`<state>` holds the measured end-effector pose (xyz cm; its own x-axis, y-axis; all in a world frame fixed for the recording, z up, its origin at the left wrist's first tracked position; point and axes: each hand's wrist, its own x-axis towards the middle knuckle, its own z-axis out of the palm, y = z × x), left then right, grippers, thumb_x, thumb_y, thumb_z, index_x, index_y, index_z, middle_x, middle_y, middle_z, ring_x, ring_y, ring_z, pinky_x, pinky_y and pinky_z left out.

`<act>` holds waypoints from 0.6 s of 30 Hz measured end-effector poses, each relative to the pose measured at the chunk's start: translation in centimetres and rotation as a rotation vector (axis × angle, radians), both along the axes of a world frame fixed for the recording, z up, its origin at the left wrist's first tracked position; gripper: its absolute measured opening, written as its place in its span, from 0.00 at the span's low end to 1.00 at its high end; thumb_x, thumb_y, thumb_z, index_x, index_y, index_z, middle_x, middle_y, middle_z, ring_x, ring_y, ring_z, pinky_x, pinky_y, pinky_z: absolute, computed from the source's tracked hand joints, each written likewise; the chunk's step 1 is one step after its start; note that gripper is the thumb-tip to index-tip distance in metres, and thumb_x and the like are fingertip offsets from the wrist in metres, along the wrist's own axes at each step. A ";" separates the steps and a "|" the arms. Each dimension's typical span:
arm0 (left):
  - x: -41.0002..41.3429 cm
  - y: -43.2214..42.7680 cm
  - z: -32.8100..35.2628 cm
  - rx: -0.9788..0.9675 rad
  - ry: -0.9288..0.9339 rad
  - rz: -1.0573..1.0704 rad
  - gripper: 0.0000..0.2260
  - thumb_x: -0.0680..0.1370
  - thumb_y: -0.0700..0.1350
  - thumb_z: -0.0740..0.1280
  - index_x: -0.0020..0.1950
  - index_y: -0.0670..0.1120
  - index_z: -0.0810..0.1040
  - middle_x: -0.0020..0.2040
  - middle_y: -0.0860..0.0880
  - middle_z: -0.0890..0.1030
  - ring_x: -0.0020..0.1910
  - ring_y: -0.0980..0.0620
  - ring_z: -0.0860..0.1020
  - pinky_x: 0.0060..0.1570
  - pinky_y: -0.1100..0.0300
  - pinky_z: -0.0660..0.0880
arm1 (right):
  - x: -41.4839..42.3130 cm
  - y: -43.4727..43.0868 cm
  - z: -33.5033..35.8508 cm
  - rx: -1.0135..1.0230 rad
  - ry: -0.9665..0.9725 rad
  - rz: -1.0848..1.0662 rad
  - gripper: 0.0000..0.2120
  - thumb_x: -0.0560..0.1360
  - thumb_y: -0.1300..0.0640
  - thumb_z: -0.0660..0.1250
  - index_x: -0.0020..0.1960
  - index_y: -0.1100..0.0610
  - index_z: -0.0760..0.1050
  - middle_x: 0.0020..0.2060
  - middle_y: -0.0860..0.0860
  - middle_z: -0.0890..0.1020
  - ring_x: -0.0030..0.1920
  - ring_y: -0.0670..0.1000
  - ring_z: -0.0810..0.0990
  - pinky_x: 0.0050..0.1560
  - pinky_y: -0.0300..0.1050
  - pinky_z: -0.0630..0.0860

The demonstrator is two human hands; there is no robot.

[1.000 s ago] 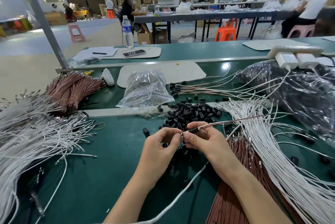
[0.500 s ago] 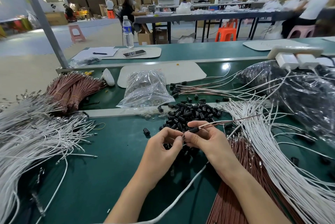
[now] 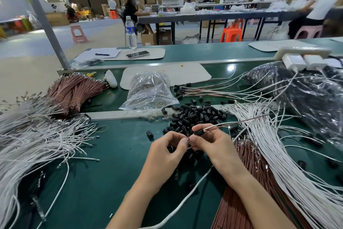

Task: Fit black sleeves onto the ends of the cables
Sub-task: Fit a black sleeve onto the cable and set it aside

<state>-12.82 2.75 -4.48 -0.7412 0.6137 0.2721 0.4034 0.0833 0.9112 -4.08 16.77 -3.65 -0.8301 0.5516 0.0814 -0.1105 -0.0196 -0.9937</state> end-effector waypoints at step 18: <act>0.0 0.0 0.0 0.020 0.042 0.003 0.03 0.81 0.48 0.69 0.49 0.55 0.82 0.44 0.58 0.85 0.46 0.59 0.82 0.45 0.71 0.73 | 0.0 -0.4 0.2 -0.017 -0.049 0.082 0.09 0.69 0.46 0.75 0.46 0.48 0.88 0.40 0.53 0.88 0.39 0.46 0.85 0.40 0.36 0.80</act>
